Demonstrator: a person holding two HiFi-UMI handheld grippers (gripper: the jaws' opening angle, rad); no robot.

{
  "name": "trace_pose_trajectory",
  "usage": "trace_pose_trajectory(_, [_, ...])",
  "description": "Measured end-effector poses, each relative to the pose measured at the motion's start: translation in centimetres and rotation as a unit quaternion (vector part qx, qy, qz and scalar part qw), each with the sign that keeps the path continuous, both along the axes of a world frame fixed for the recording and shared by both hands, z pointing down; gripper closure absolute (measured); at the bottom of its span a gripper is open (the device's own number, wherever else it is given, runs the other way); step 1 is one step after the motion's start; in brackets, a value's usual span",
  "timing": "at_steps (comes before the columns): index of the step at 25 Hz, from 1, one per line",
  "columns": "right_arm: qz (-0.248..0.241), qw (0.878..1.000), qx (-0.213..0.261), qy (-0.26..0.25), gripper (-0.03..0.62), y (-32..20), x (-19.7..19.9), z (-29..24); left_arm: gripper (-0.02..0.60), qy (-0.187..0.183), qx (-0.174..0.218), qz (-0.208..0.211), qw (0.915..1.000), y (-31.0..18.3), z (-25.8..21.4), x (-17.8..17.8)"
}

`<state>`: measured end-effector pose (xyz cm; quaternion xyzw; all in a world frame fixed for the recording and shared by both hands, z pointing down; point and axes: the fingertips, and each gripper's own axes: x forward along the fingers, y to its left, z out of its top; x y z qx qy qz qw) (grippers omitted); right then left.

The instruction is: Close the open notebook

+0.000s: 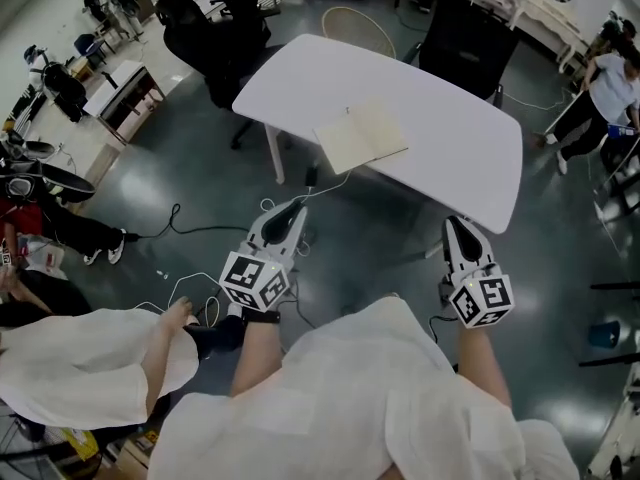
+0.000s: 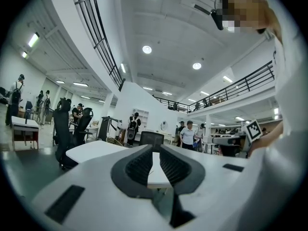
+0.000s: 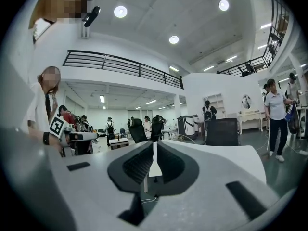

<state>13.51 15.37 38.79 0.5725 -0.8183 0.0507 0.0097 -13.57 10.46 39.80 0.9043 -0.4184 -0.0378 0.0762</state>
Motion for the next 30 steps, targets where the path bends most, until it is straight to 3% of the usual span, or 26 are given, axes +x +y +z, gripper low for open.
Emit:
trace_pose_trajectory(7, [0.013,1.0,-0.006,-0.005,0.568,-3.6,1.8,0.2,0.538,-0.001,-0.008,-0.001,1.0,-3.5,0.4,0.9])
trace_pose_trajectory(18, [0.002,1.0,-0.01,0.018,0.559,-15.0,4.7,0.5,0.538,-0.017,-0.007,0.02,0.9996,-15.0,1.1,5.3])
trace_pose_trajectory(30, [-0.027,0.999,-0.005,0.024,0.557,-23.1,7.8,1.3,0.538,-0.021,-0.024,-0.008,0.9995,-21.9,3.6,8.2])
